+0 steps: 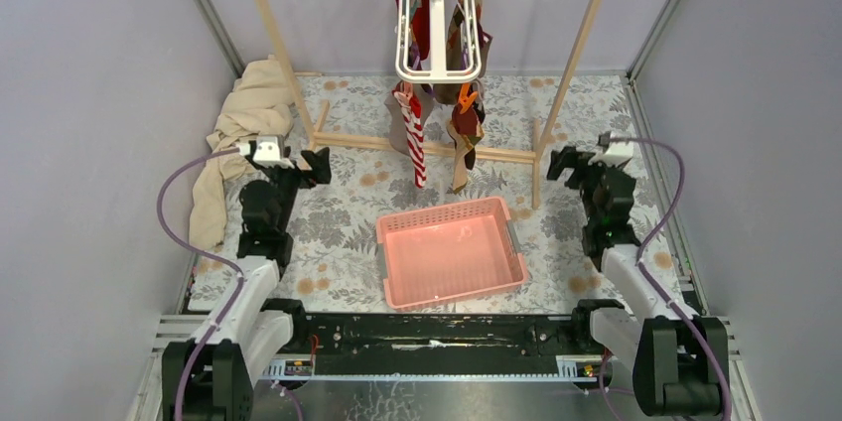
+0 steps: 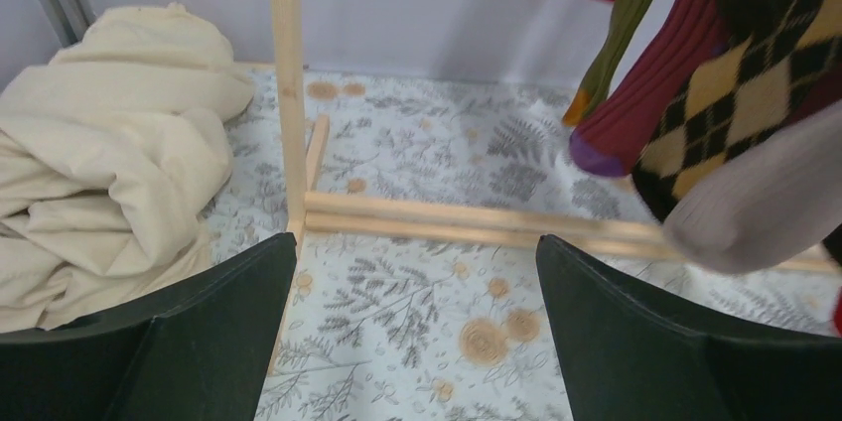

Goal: Remove the socks clipped to the hanger
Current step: Remove the sock from the hanger.

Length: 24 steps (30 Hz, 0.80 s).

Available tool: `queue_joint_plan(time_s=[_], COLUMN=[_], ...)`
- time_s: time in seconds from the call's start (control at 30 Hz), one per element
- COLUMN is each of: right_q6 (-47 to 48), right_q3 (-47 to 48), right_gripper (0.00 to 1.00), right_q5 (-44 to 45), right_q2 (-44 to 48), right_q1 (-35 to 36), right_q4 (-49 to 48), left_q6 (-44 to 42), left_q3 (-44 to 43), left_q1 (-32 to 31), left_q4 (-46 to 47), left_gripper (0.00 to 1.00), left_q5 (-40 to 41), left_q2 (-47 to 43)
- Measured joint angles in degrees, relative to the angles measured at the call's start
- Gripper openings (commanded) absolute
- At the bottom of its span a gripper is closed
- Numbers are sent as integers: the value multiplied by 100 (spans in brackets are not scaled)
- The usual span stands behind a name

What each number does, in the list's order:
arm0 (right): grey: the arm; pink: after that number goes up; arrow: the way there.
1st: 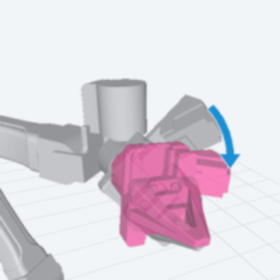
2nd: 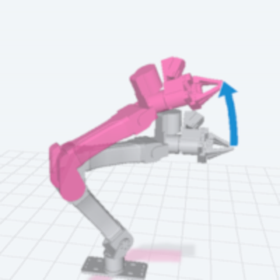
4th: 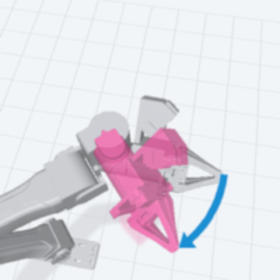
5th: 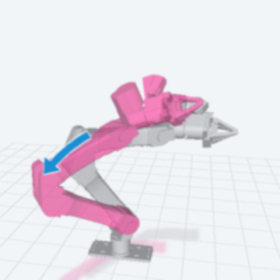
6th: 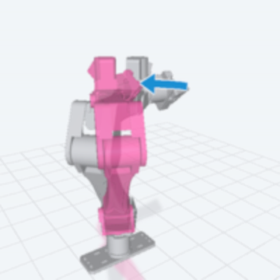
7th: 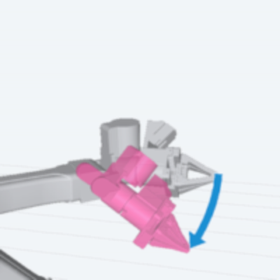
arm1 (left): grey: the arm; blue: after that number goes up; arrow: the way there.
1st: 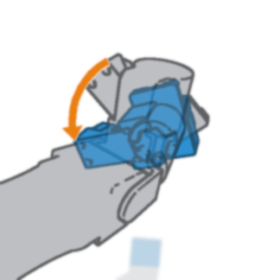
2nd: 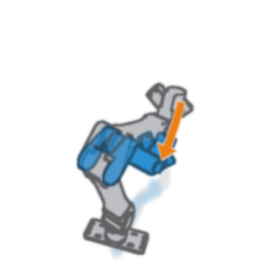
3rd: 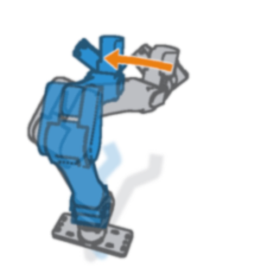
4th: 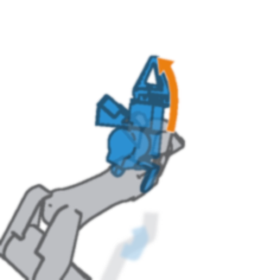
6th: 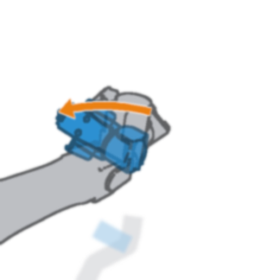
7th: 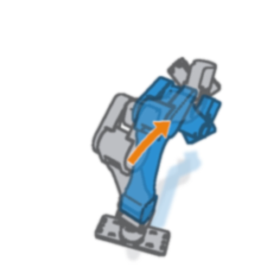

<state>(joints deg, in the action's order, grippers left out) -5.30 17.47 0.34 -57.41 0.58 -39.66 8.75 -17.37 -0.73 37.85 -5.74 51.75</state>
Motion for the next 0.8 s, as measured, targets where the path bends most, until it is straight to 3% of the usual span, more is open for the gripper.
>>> queue_joint_plan(time_s=[0.2, 0.4, 0.6, 0.8], right_q6=[-474, -861, -1259, -1869], right_q3=[1943, 3486, 3762, 3543], right_gripper=[100, 100, 100, 100], right_q5=[-116, -295, -1058, -1058], right_q2=[-57, -682, -452, -4], right_q1=[0, 0, 0, -2], right_q4=[2096, 4033, 4962, 5252], left_q6=[708, 1620, 2603, 3169], left_q3=[-1226, -2059, -2131, -2170], left_q1=[-4, -4, -4, 4], left_q4=[-1821, -2870, -3106, -3198], left_gripper=[99, 99, 98, 98], left_q5=[9, -144, -1062, -2155], left_q2=[-522, -730, -748, -216])
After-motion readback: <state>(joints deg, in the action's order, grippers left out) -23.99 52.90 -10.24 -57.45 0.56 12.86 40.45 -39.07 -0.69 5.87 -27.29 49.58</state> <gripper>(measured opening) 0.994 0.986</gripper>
